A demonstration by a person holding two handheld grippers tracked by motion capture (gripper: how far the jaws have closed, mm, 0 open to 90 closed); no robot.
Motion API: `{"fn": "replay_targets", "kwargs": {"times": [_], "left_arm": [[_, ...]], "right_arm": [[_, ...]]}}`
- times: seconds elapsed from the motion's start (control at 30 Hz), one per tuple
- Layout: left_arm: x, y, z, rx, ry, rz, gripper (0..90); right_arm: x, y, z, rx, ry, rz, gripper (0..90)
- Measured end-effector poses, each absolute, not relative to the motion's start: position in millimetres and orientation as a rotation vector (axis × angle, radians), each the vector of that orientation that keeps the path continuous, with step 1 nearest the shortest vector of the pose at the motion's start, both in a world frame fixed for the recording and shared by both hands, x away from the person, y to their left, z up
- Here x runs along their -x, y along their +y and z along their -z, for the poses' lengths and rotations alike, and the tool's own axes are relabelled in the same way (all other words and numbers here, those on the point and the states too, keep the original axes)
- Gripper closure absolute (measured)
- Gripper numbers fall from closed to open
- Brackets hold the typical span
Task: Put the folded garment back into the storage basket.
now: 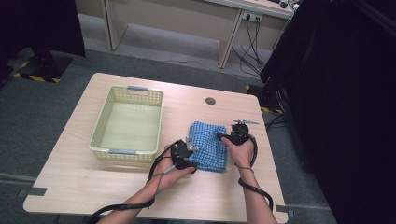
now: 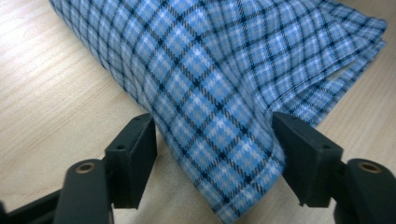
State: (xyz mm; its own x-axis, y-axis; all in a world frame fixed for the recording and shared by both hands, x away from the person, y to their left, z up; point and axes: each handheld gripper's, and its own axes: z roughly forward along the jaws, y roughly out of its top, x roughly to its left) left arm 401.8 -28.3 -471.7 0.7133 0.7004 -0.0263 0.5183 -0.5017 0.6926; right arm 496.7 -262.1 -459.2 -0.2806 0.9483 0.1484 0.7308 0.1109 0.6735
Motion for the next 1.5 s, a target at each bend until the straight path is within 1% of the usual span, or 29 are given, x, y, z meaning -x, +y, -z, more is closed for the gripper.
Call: {"fn": "replay_targets", "kwargs": {"times": [0.07,0.27,0.4,0.5,0.57,0.73,0.83,1.1,1.5], "left_arm": [[-403,-28,472,-2.217,0.931,-0.331,35.8],[-404,-30,470,-2.228,0.927,-0.329,42.2],[-405,-31,469,-2.232,0.924,-0.325,48.2],[-405,-33,469,-2.231,0.921,-0.327,54.9],[-405,-34,469,-2.227,0.929,-0.330,60.2],[-405,-39,467,-2.234,0.936,-0.325,71.6],[-404,-41,467,-2.235,0.929,-0.338,74.9],[-404,-36,455,-2.215,0.908,-0.349,76.5],[-399,-33,431,-2.178,0.879,-0.384,76.7]], "right_arm": [[-498,-261,460,-1.657,2.074,-0.959,35.3],[-498,-258,466,-1.674,2.096,-0.973,47.3],[-495,-255,469,-1.664,2.090,-1.023,62.7],[-492,-253,472,-1.644,2.082,-1.047,74.3],[-492,-253,473,-1.670,2.069,-1.074,78.9],[-489,-250,474,-1.682,2.058,-1.080,81.6],[-489,-249,472,-1.691,2.054,-1.070,82.3],[-488,-246,463,-1.688,2.039,-1.069,83.2],[-484,-241,435,-1.645,2.003,-1.094,83.5]]}}
